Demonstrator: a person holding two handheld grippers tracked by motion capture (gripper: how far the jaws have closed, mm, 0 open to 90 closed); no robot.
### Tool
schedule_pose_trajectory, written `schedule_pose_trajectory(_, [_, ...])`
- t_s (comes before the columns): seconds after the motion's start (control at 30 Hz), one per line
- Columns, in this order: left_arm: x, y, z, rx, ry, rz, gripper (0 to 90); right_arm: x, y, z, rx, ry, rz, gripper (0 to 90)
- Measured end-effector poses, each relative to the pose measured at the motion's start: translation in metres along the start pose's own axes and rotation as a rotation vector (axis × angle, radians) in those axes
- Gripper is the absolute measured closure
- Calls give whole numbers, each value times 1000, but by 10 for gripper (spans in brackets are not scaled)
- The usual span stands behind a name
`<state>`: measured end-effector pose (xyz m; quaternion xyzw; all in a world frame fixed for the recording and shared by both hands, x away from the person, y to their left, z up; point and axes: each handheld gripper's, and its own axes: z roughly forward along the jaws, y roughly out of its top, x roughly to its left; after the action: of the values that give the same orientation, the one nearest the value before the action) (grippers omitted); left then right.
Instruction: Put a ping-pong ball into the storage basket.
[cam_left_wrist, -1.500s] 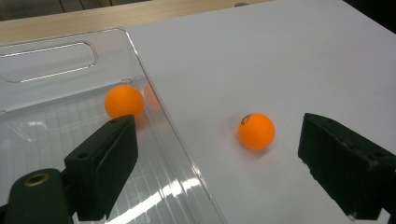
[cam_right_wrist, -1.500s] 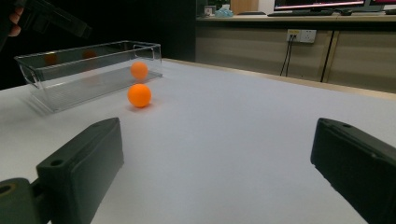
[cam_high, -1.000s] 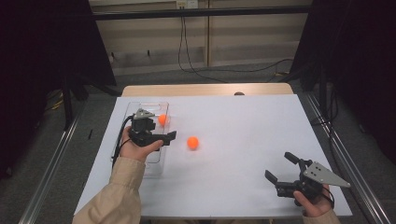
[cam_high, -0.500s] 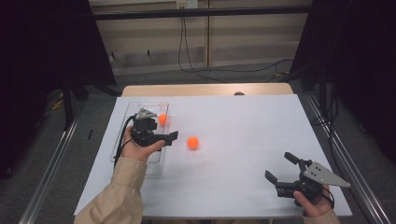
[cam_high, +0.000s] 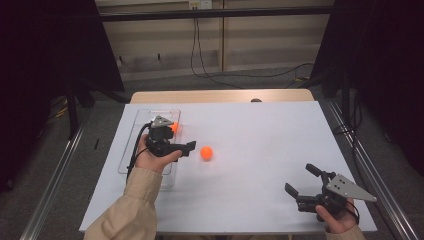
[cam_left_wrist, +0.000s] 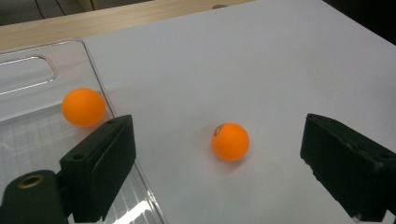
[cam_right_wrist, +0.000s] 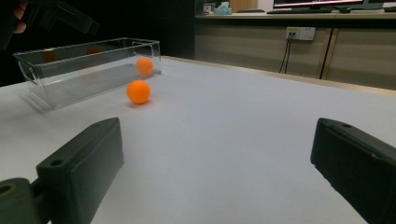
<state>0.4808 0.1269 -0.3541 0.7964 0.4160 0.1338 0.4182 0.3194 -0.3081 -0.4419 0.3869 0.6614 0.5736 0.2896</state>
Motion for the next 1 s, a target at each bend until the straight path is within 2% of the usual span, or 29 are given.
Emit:
schedule_pose_trajectory(0.13, [-4,2,2,-3,-10,7,105,0,1,-1,-6,-5,14,21])
schedule_pose_trajectory(0.27, [-8,2,5,-5,-19,12,105,0,1,0,-7,-3,-9,21])
schedule_pose_trajectory(1.0, [-20,4,19,4,-38,25,100,0,0,1,-6,0,3,21])
